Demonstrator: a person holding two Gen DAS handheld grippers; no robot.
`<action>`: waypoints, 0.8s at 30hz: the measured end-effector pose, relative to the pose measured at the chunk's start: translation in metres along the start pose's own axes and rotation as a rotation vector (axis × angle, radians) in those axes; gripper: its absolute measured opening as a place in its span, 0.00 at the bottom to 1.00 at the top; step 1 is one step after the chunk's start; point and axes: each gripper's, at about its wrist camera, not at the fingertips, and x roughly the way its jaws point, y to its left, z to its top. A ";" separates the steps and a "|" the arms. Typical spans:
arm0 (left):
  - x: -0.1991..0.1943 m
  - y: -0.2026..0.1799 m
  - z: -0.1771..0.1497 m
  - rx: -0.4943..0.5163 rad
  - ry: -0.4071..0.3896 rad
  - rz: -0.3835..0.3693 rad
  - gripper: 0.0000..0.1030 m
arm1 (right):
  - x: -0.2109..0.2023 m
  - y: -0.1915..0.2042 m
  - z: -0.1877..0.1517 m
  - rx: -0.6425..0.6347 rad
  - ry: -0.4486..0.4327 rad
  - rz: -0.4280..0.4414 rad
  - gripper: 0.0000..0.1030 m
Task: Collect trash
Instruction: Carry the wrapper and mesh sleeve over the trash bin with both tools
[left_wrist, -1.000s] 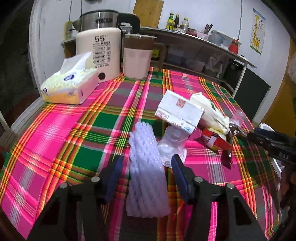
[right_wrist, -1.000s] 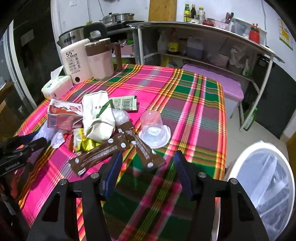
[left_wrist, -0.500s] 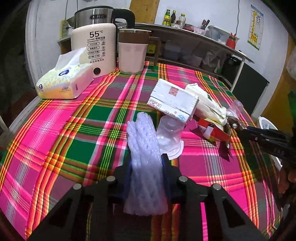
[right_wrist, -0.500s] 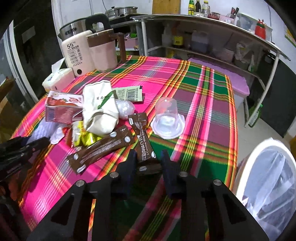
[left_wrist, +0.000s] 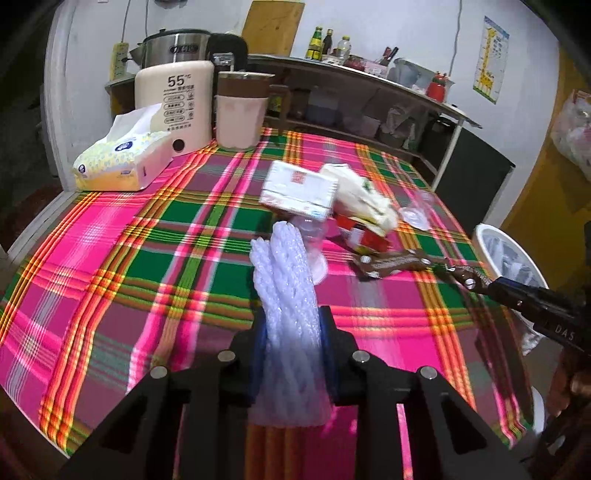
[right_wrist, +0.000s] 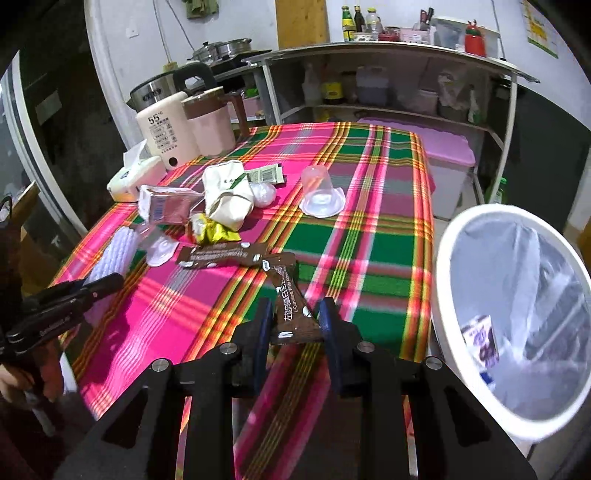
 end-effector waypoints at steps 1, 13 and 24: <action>-0.003 -0.003 -0.001 0.004 -0.003 -0.006 0.26 | -0.004 0.000 -0.001 0.005 -0.006 0.001 0.27; -0.031 -0.045 -0.008 0.069 -0.033 -0.085 0.26 | -0.055 -0.001 -0.018 0.046 -0.091 0.008 0.27; -0.036 -0.075 -0.006 0.123 -0.036 -0.138 0.26 | -0.081 -0.009 -0.024 0.072 -0.145 0.000 0.27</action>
